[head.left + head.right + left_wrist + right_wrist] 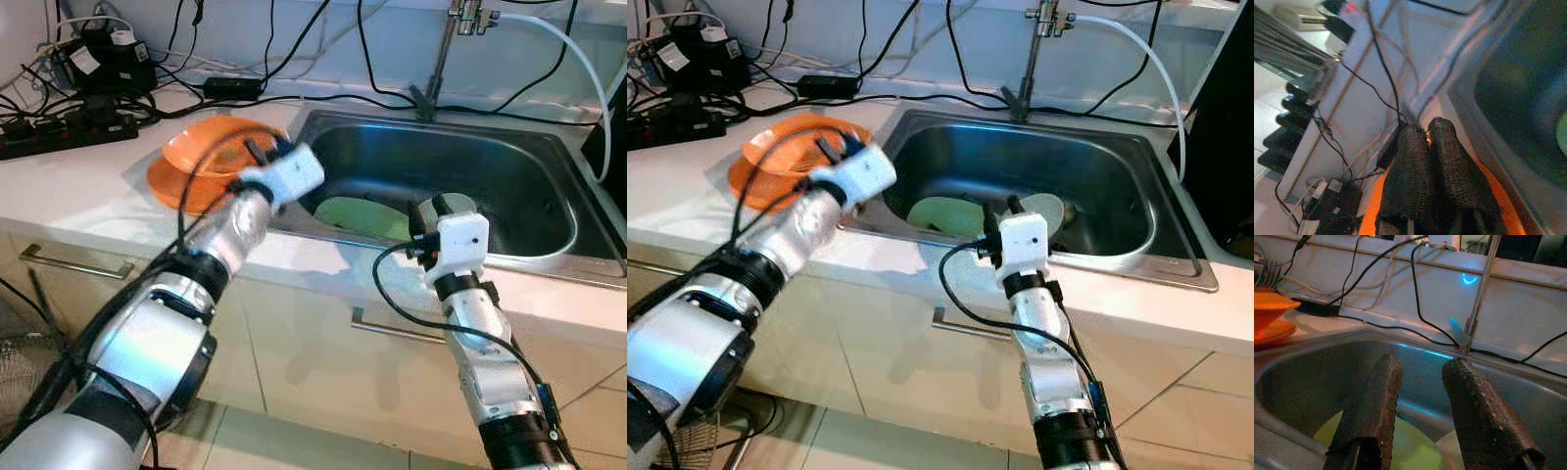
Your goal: Kitchen organization
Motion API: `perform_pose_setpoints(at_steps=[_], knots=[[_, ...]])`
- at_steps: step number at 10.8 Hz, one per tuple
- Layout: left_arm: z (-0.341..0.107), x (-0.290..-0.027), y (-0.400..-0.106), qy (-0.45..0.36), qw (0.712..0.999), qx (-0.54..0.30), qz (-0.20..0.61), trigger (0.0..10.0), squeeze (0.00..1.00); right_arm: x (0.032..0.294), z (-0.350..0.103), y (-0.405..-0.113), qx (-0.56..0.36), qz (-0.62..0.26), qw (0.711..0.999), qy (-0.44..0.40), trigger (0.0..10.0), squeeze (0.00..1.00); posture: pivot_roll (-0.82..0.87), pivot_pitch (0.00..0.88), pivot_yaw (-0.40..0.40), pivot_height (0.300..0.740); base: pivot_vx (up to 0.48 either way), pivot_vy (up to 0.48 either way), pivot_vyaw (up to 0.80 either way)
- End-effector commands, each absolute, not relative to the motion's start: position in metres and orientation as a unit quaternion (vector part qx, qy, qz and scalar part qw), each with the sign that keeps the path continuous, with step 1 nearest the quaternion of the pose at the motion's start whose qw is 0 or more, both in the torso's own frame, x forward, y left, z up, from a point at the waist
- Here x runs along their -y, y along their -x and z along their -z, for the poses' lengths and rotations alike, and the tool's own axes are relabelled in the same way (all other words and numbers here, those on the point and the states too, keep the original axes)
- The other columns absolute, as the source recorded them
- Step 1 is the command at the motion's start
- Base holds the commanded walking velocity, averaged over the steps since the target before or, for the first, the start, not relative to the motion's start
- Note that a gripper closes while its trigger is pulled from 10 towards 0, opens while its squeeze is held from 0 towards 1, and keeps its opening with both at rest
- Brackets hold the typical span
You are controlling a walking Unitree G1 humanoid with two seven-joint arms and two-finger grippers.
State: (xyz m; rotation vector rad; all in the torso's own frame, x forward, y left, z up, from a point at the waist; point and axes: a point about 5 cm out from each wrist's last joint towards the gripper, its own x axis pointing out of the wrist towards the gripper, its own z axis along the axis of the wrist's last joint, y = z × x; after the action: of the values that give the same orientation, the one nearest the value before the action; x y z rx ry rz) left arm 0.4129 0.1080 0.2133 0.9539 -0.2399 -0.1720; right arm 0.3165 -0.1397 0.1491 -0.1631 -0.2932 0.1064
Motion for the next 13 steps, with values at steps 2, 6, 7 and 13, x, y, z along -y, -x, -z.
perform_pose_setpoints(at_steps=[2,6,7,13], knots=[[-0.244,-0.1,-0.415,-0.411,0.893,0.157,0.091,10.0,0.0,0.141,-0.155,-0.322,0.151,-0.05,0.984,0.081,10.0,0.0,0.08,0.028,0.008,0.74,0.0,0.0,0.0],[-0.253,-0.091,-0.411,-0.363,0.906,0.166,0.143,10.0,0.0,0.138,-0.158,-0.326,0.157,-0.059,0.982,0.083,10.0,0.0,0.09,0.001,-0.001,0.74,0.0,0.0,0.0],[-0.257,-0.091,-0.41,-0.357,0.906,0.167,0.153,10.0,0.0,0.137,-0.159,-0.328,0.158,-0.061,0.982,0.084,10.0,0.0,0.09,0.0,-0.003,0.74,0.0,0.0,0.0],[-0.293,-0.076,-0.364,-0.104,0.916,0.321,0.217,10.0,0.0,0.132,-0.166,-0.334,0.17,-0.066,0.98,0.08,10.0,0.0,0.11,0.0,-0.009,0.74,0.0,0.0,0.0]])
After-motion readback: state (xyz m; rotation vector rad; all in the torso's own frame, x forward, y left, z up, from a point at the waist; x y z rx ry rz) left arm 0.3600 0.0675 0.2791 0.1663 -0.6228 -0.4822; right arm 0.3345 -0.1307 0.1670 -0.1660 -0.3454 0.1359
